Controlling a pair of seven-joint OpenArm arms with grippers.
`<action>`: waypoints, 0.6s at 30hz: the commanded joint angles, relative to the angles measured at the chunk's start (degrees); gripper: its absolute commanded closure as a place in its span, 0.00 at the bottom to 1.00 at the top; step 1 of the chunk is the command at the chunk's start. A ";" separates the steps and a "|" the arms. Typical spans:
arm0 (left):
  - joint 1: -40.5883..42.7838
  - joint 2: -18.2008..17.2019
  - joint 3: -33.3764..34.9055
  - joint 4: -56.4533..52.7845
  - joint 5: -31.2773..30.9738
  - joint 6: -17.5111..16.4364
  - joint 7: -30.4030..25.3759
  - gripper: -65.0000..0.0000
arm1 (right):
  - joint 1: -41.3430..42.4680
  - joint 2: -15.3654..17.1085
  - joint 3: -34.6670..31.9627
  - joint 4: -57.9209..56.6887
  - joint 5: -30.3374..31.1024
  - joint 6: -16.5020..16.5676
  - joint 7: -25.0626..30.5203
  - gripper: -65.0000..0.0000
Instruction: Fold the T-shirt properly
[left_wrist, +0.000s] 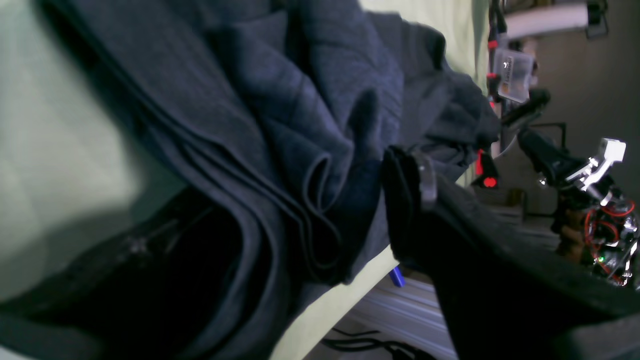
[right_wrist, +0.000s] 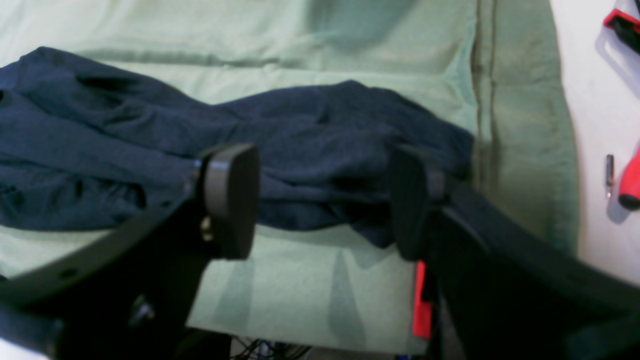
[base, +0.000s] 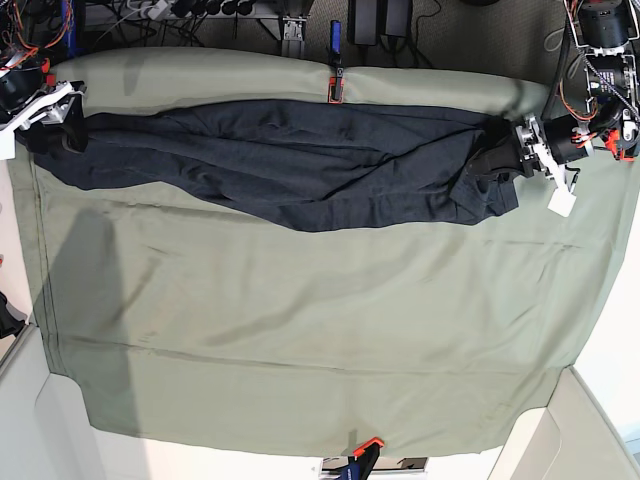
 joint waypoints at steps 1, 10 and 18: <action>-0.26 -0.24 0.02 1.49 -1.19 0.10 0.55 0.39 | -0.02 0.81 0.42 0.81 1.07 0.00 1.07 0.38; -0.28 0.50 3.04 2.93 14.23 0.10 -11.89 1.00 | -0.02 0.81 0.42 0.81 1.05 0.00 1.09 0.38; -4.72 -4.81 -2.89 4.31 30.97 0.10 -23.80 1.00 | 0.00 0.81 0.42 0.81 1.05 0.00 1.09 0.38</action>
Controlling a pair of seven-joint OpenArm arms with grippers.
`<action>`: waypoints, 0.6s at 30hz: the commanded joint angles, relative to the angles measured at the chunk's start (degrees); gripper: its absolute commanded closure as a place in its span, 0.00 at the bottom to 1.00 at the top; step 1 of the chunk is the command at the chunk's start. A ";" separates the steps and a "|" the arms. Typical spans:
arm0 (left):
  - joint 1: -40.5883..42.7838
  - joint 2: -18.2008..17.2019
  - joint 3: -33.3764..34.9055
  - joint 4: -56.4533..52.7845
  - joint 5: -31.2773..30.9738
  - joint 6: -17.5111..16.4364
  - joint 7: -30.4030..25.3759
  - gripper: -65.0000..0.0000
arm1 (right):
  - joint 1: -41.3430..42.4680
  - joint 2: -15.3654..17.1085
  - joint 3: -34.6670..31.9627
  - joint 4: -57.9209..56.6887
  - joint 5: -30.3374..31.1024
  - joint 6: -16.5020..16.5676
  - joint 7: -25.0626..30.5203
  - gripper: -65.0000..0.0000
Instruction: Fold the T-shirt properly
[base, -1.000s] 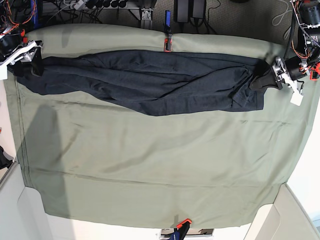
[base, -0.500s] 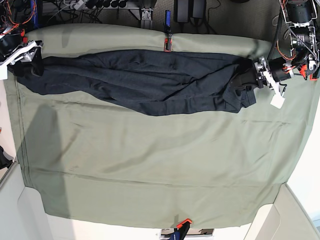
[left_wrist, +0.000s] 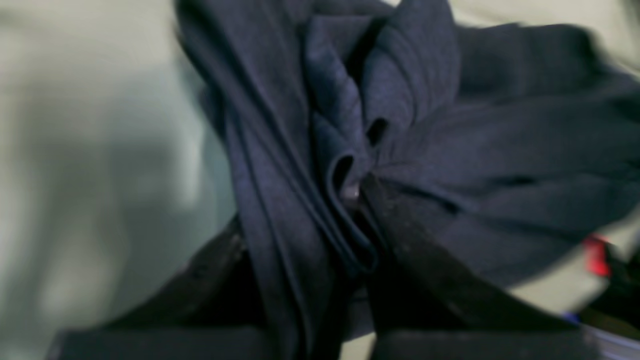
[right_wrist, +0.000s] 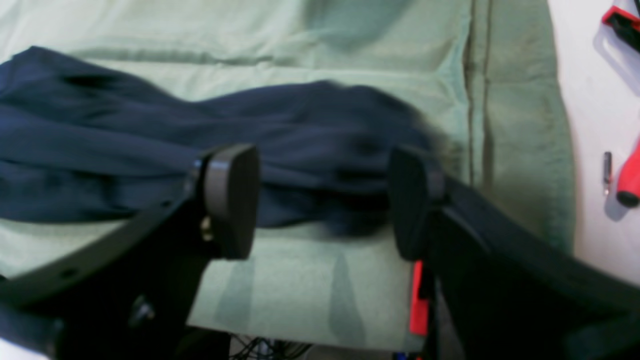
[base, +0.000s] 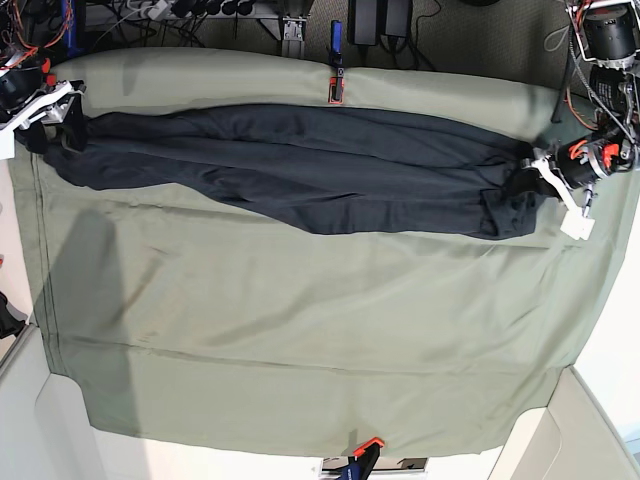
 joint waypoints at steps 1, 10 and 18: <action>-2.01 -2.73 -1.01 0.74 -0.33 0.38 -1.68 1.00 | 0.00 0.79 0.42 0.81 1.09 0.00 1.14 0.38; -7.74 -9.70 -0.92 0.74 13.60 0.38 -9.38 1.00 | 0.00 0.76 0.42 0.81 1.33 0.00 1.55 0.38; -3.96 -6.49 -0.76 8.79 11.45 0.38 -7.19 1.00 | -0.02 0.76 0.42 0.81 1.75 -0.02 1.55 0.38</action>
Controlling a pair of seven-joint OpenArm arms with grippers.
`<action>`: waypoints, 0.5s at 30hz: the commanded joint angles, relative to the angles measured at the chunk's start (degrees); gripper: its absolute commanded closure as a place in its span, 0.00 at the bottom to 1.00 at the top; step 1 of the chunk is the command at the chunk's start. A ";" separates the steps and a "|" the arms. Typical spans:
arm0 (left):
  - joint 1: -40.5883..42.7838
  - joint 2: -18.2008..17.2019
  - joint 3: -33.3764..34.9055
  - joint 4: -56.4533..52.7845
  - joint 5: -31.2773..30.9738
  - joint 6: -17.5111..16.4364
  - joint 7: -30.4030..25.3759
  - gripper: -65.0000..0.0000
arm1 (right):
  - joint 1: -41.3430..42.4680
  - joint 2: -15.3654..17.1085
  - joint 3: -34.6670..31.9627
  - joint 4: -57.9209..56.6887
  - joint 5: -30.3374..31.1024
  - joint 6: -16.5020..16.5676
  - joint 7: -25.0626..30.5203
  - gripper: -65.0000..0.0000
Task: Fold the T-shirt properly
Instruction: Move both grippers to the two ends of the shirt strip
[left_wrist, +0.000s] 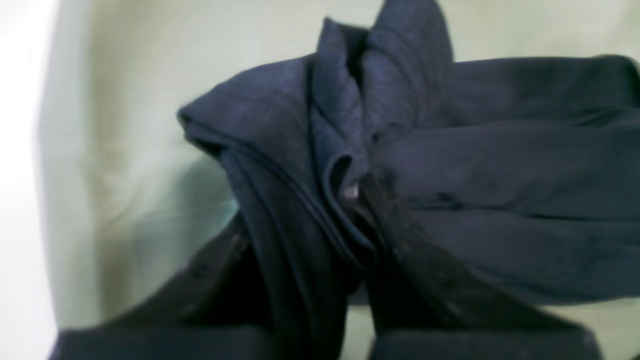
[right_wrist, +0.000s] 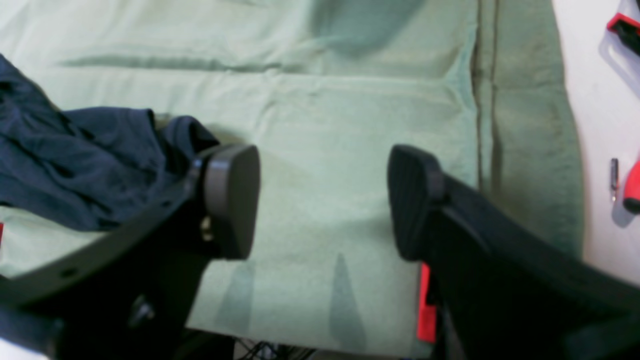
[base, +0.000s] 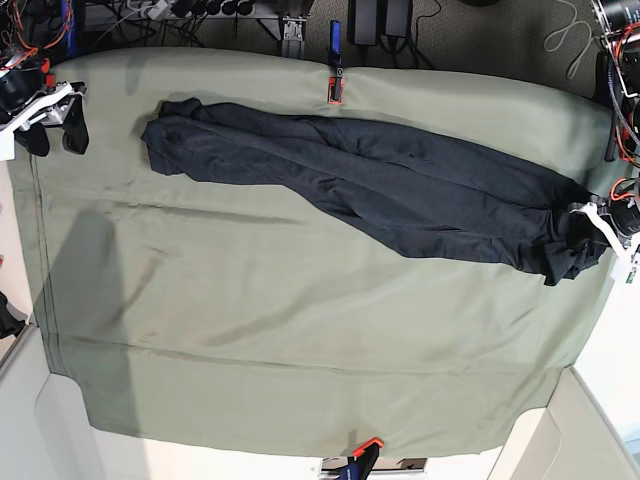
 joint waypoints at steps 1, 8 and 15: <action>0.42 -0.28 -0.04 4.61 -1.88 -0.52 -0.59 1.00 | 0.02 0.81 0.42 0.81 0.87 0.02 1.29 0.38; 7.41 5.09 12.70 25.40 0.20 -0.52 -0.02 1.00 | 0.02 0.81 0.42 0.81 0.87 0.02 1.31 0.38; 6.25 7.85 28.63 23.47 16.11 -0.52 -3.61 0.90 | 0.02 0.81 0.42 0.81 1.64 0.02 1.22 0.38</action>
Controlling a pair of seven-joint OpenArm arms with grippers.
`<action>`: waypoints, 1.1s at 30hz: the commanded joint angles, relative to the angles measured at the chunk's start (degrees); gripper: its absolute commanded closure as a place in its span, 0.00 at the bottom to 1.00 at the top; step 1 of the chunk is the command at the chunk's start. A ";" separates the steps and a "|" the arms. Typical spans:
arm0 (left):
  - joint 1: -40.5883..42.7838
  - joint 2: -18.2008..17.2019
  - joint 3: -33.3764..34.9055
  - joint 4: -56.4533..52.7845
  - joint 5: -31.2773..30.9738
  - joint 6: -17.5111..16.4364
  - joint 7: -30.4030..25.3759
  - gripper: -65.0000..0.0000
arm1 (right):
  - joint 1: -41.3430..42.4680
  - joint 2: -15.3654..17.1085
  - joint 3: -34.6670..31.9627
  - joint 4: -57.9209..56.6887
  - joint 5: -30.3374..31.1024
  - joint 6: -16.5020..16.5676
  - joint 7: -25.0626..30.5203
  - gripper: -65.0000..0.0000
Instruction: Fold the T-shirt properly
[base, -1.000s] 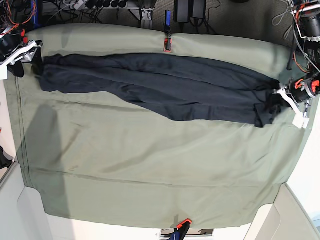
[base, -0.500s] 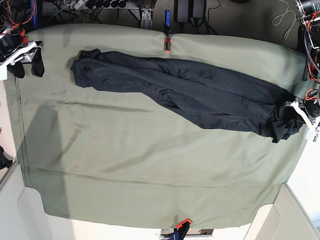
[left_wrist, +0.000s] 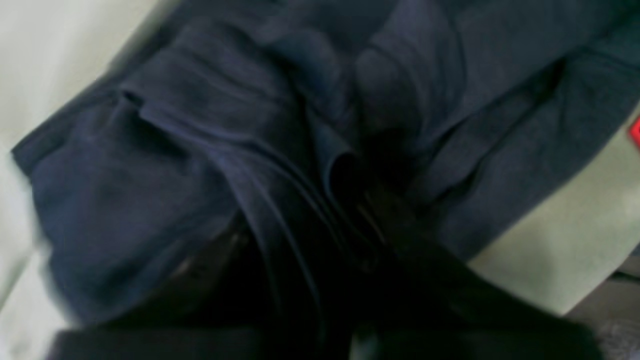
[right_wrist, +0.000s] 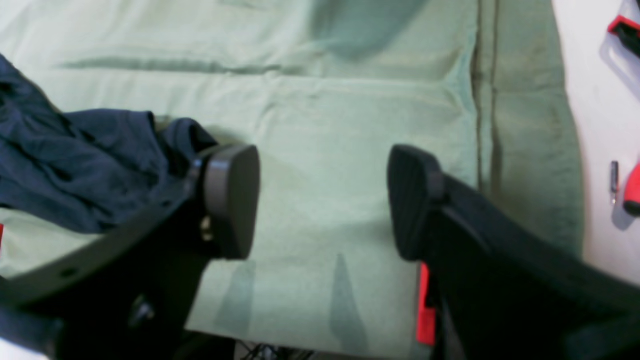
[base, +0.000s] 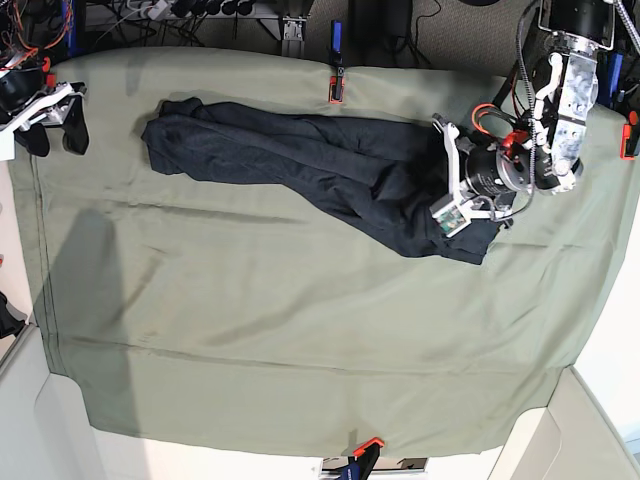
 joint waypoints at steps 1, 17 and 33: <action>-1.27 -0.68 0.92 0.31 0.37 0.50 -1.92 0.75 | 0.00 0.66 0.42 0.81 2.08 -0.02 0.85 0.38; -1.49 -0.70 4.90 1.44 -16.48 -0.14 6.45 0.38 | 0.15 -4.55 -17.64 0.76 -5.09 -2.47 3.04 0.31; -1.46 -2.21 4.87 2.10 -20.96 -0.14 9.60 0.38 | 1.07 -5.07 -17.94 0.61 -9.22 -1.07 2.58 0.32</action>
